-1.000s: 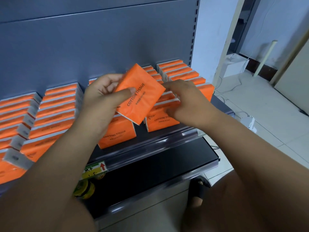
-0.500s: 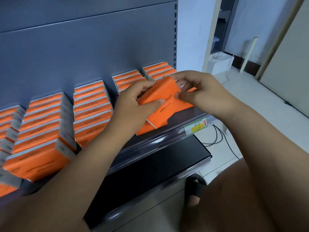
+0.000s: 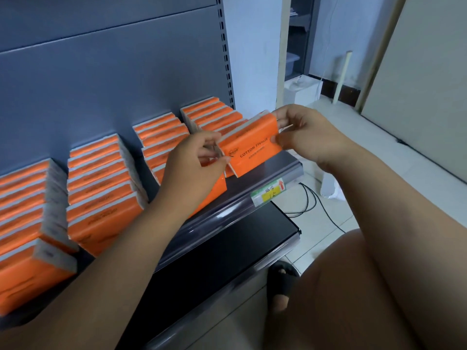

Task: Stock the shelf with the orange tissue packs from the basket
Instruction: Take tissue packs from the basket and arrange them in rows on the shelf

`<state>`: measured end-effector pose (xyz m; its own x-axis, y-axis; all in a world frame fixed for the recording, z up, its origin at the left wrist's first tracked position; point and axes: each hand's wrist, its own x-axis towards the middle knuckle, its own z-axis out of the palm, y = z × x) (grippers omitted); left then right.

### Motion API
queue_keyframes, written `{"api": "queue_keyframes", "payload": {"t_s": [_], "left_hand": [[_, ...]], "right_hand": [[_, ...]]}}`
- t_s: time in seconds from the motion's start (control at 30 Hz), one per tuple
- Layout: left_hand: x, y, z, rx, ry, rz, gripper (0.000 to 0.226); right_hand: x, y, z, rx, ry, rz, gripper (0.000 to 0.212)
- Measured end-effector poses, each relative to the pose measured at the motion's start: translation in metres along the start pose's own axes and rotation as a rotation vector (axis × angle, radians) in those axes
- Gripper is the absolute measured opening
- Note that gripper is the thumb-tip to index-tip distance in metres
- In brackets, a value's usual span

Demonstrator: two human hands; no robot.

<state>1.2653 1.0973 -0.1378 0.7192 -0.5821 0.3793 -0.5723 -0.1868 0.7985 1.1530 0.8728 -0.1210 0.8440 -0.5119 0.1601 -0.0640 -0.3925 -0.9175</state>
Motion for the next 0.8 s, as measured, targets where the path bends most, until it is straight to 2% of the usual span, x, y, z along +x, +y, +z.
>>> {"api": "queue_keyframes", "payload": {"t_s": [0.13, 0.27, 0.4, 0.63, 0.8], "left_hand": [[0.001, -0.006, 0.002, 0.162, -0.018, 0.073, 0.043], [0.001, -0.017, -0.003, 0.392, -0.104, 0.152, 0.054], [0.002, -0.02, -0.008, 0.546, -0.157, 0.21, 0.055], [0.001, -0.019, -0.005, 0.637, -0.164, 0.284, 0.049], [0.001, -0.014, 0.001, 0.697, -0.11, 0.342, 0.043]], "right_hand": [[0.004, 0.005, 0.001, -0.054, -0.037, 0.062, 0.034], [0.007, 0.007, 0.002, -0.092, -0.063, 0.103, 0.032], [0.007, 0.008, 0.001, -0.121, -0.101, 0.136, 0.03], [0.006, 0.009, 0.004, -0.149, -0.077, 0.149, 0.031], [0.008, 0.013, 0.008, -0.223, -0.058, 0.165, 0.029]]}}
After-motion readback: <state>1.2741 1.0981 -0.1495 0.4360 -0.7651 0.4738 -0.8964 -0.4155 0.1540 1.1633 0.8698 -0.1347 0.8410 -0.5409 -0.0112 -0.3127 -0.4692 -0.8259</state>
